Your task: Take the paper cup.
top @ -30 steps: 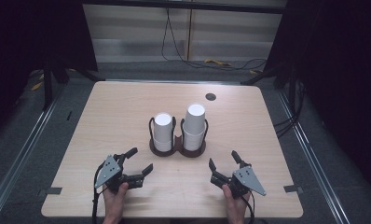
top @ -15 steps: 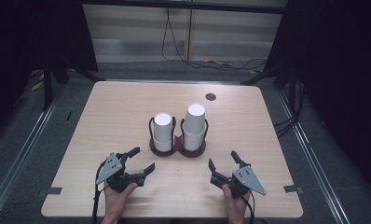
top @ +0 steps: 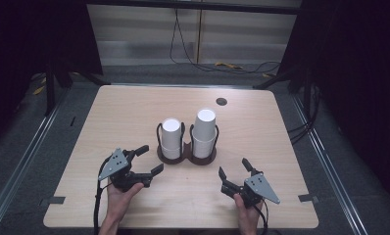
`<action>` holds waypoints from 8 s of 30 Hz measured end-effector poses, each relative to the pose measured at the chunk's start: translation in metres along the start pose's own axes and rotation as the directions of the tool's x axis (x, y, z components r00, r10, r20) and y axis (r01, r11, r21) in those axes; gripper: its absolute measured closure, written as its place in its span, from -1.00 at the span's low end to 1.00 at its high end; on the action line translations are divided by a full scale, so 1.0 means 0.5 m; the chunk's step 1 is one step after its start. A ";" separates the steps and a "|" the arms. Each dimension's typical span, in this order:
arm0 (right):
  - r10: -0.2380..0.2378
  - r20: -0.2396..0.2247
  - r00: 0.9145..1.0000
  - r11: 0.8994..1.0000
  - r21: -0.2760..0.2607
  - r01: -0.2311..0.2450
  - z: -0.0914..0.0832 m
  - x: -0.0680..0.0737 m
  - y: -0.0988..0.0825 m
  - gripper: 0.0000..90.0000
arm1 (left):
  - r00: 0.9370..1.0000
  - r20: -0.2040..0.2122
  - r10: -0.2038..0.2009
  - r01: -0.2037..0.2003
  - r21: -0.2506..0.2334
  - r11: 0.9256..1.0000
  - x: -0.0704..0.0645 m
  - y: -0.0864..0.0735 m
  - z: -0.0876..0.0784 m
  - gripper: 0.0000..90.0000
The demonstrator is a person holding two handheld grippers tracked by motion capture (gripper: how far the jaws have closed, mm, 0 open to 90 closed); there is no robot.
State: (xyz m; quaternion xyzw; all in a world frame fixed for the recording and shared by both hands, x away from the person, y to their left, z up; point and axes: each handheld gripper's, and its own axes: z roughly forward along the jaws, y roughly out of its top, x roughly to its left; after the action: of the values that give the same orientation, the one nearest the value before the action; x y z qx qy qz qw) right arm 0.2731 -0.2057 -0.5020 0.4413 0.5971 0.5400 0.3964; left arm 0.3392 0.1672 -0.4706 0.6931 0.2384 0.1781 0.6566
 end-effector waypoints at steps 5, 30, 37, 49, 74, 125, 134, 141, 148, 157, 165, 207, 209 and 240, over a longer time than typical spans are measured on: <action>0.003 -0.005 1.000 1.000 -0.005 -0.003 0.000 -0.001 0.000 -0.70 | 0.999 0.036 -0.005 0.005 0.016 1.000 0.010 0.021 0.009 -0.65; 0.004 -0.021 1.000 1.000 0.002 -0.004 0.000 -0.001 0.000 -0.70 | 0.996 0.086 0.031 -0.043 0.142 0.989 0.060 0.139 0.079 -0.49; -0.002 -0.023 1.000 1.000 0.002 0.002 0.000 -0.001 0.000 -0.70 | 0.995 0.093 0.031 -0.050 0.208 0.977 0.084 0.167 0.105 -0.49; -0.004 -0.024 1.000 1.000 0.007 0.004 0.001 0.000 0.001 -0.70 | 0.992 0.110 0.053 -0.087 0.335 0.938 0.106 0.191 0.140 -0.50; -0.007 -0.034 0.999 1.000 0.012 0.007 0.002 -0.001 0.001 -0.70 | 0.984 0.161 0.082 -0.159 0.557 0.815 0.116 0.225 0.206 -0.46; -0.011 -0.029 1.000 1.000 0.006 0.011 0.001 0.000 0.001 -0.70 | 0.987 0.155 0.035 -0.132 0.673 0.728 0.123 0.208 0.247 -0.26; -0.011 -0.029 1.000 1.000 0.005 0.011 0.001 0.000 0.001 -0.70 | 0.988 0.154 0.034 -0.126 0.646 0.753 0.122 0.221 0.239 -0.24; -0.010 -0.030 0.999 1.000 0.009 0.010 0.001 0.000 0.001 -0.70 | 0.990 0.139 0.006 -0.092 0.621 0.779 0.122 0.229 0.229 -0.24; -0.010 -0.038 0.999 1.000 0.012 0.010 0.001 -0.001 0.001 -0.70 | 0.990 0.136 0.025 -0.102 0.599 0.794 0.117 0.241 0.220 -0.23; -0.009 -0.037 0.999 1.000 0.011 0.010 0.001 -0.001 0.001 -0.70 | 0.990 0.138 0.020 -0.096 0.568 0.818 0.119 0.253 0.207 -0.23; -0.008 -0.037 0.999 1.000 0.012 0.009 0.001 -0.001 0.001 -0.70 | 0.992 0.127 0.006 -0.074 0.540 0.838 0.120 0.265 0.193 -0.23; -0.013 -0.037 0.999 1.000 0.011 0.014 0.003 0.000 0.001 -0.70 | 0.992 0.126 -0.018 -0.021 0.304 0.952 0.104 0.295 0.115 -0.23; -0.014 -0.038 0.999 1.000 0.014 0.015 0.002 -0.001 0.001 -0.70 | 0.991 0.133 -0.022 -0.020 0.312 0.950 0.102 0.294 0.113 -0.23; 0.015 -0.095 0.995 1.000 0.024 -0.013 0.007 -0.001 0.002 -0.71 | 0.973 0.230 -0.017 -0.024 0.173 0.985 0.057 0.255 0.069 -0.23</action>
State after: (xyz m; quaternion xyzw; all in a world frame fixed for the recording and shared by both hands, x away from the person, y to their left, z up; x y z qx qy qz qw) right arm 0.2767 -0.2050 -0.5013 0.4237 0.6185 0.5563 0.3584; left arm 0.3942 0.1517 -0.3483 0.7644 0.1742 0.0762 0.6161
